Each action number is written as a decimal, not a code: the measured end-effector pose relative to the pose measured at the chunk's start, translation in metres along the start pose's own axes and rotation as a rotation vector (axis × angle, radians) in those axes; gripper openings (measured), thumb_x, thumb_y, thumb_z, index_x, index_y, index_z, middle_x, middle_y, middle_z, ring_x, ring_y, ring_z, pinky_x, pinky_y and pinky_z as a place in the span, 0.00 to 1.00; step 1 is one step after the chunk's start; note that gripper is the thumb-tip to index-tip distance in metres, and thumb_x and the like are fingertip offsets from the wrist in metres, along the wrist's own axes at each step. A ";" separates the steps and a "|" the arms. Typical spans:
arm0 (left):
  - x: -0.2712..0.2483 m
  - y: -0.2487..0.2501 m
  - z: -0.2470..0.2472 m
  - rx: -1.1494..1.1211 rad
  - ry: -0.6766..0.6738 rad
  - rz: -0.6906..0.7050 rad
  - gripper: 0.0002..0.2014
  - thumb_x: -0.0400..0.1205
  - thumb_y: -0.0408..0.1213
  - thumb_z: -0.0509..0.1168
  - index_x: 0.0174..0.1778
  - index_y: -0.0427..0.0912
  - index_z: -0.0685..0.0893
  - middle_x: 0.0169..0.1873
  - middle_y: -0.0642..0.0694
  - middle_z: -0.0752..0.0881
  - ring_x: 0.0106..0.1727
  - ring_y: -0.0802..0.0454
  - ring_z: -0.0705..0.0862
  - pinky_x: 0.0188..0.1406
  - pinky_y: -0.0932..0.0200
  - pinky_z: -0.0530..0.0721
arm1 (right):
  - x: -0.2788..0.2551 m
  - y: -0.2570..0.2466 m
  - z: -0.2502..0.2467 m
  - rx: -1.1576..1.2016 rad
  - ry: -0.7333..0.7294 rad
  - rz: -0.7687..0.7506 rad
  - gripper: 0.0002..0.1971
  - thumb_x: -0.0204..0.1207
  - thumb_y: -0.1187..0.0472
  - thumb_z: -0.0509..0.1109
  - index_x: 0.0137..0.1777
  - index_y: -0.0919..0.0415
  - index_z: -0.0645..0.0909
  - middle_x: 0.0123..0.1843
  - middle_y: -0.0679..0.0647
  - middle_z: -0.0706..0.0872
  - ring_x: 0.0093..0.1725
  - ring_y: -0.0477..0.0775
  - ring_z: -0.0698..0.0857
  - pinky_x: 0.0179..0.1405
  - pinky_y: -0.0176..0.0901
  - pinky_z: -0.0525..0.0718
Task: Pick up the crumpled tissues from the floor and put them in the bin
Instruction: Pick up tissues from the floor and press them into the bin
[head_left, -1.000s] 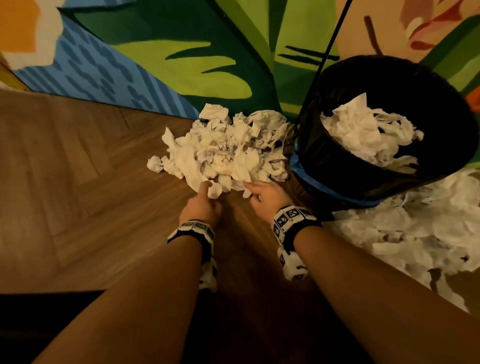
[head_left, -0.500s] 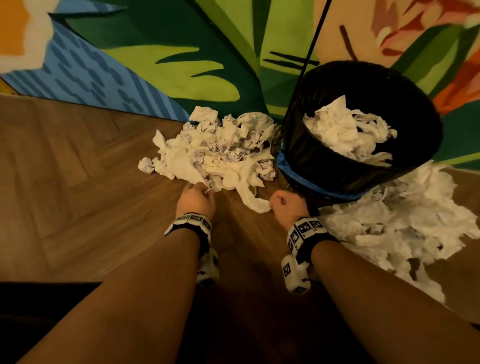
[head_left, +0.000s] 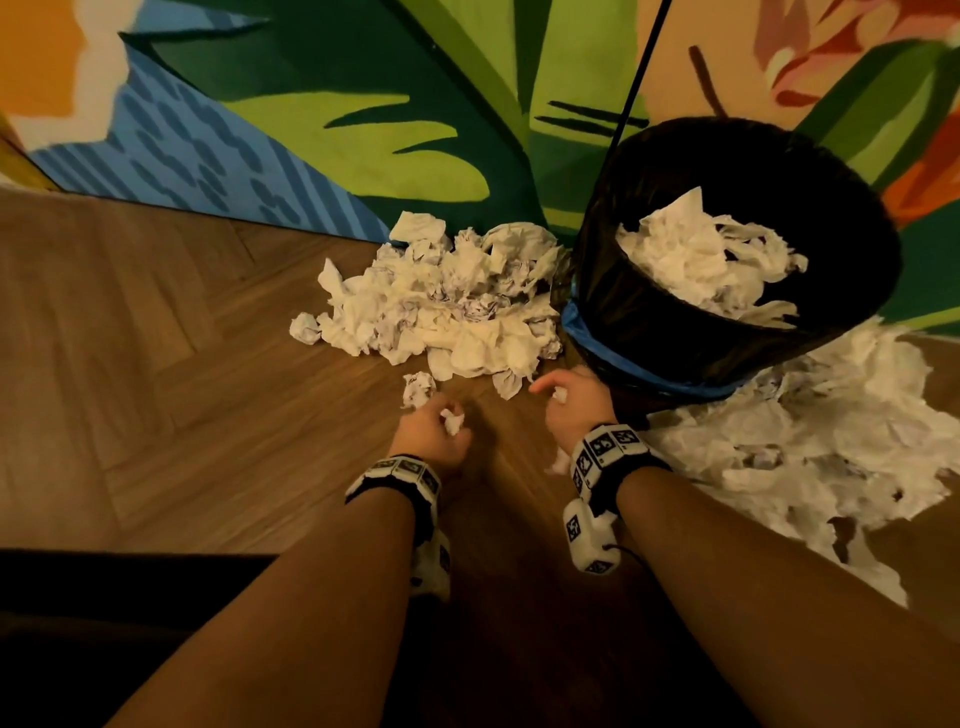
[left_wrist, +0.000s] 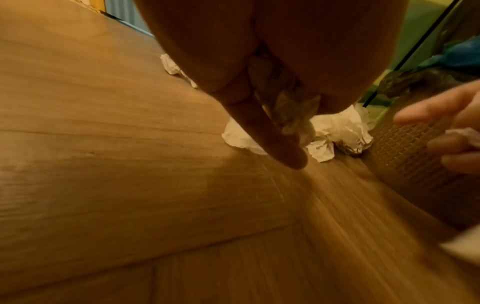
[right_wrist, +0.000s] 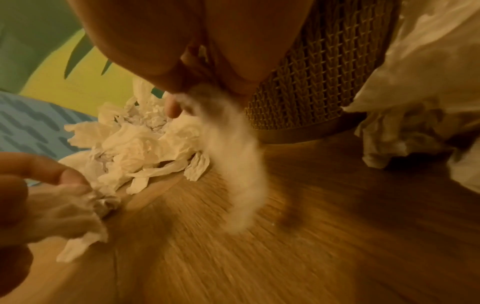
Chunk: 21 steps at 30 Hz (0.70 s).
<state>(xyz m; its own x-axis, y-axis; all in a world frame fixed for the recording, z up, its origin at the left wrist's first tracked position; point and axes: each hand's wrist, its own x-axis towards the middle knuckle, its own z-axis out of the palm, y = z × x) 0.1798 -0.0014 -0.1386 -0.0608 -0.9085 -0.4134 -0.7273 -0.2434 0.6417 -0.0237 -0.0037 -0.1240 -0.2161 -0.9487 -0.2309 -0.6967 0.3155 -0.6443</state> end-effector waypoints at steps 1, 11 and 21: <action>0.000 -0.001 0.001 0.031 -0.008 0.020 0.05 0.80 0.41 0.66 0.49 0.55 0.79 0.42 0.50 0.86 0.40 0.51 0.87 0.44 0.52 0.90 | 0.003 -0.001 0.003 -0.036 -0.016 -0.007 0.23 0.73 0.76 0.62 0.41 0.42 0.84 0.56 0.49 0.74 0.58 0.53 0.79 0.55 0.38 0.76; 0.010 -0.003 0.003 0.049 -0.001 -0.042 0.10 0.74 0.49 0.73 0.48 0.53 0.82 0.40 0.54 0.85 0.42 0.55 0.84 0.41 0.60 0.81 | 0.028 -0.016 0.026 -0.247 -0.305 -0.052 0.39 0.73 0.80 0.59 0.84 0.54 0.63 0.86 0.39 0.47 0.81 0.49 0.65 0.71 0.35 0.67; 0.004 0.017 -0.019 -0.016 0.244 0.075 0.06 0.77 0.37 0.67 0.47 0.51 0.78 0.40 0.49 0.85 0.32 0.46 0.85 0.33 0.54 0.86 | -0.008 -0.055 -0.014 0.163 -0.066 -0.294 0.19 0.78 0.72 0.67 0.62 0.51 0.86 0.60 0.49 0.83 0.45 0.36 0.83 0.49 0.17 0.76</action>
<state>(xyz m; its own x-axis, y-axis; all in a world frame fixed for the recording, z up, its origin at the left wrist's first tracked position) 0.1799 -0.0160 -0.1174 0.0544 -0.9788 -0.1973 -0.7160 -0.1760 0.6756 0.0071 -0.0141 -0.0763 0.0264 -0.9978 -0.0613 -0.6031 0.0330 -0.7970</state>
